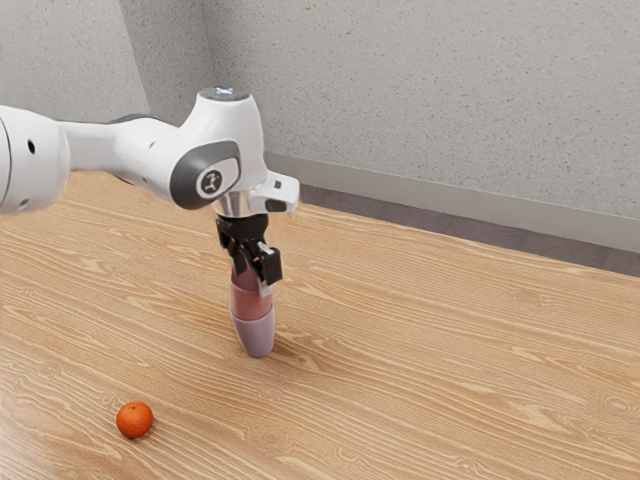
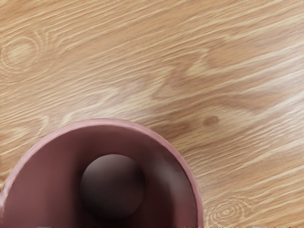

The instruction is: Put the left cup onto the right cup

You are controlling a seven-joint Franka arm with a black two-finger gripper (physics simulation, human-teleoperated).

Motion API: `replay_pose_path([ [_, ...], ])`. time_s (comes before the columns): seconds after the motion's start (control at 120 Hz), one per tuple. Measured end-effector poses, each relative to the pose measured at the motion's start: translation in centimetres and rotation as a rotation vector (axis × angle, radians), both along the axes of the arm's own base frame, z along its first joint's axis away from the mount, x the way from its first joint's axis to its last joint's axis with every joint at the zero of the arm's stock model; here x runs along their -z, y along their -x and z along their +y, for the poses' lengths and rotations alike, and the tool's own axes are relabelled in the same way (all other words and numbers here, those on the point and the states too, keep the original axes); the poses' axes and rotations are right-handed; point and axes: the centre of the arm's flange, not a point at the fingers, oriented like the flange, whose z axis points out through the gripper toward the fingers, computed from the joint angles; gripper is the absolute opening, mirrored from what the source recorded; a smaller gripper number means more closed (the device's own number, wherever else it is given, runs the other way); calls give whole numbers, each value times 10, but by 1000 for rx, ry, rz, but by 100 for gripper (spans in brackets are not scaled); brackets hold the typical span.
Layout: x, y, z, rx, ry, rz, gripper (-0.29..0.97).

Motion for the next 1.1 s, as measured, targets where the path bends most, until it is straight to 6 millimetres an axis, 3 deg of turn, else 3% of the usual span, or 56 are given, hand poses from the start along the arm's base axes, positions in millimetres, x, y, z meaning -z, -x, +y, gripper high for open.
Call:
replay_pose_path([
  [0.175,-46,14,2,5,12,-40,61],
  [0.275,-62,17,3,2,20,-45,64],
  [0.542,-139,-21,3,-17,42,-117,67],
  [0.675,-173,-30,12,-33,42,-136,67],
  [0.775,-180,-27,20,-48,41,-112,68],
  [1.1,-176,-21,31,-72,60,-49,68],
])
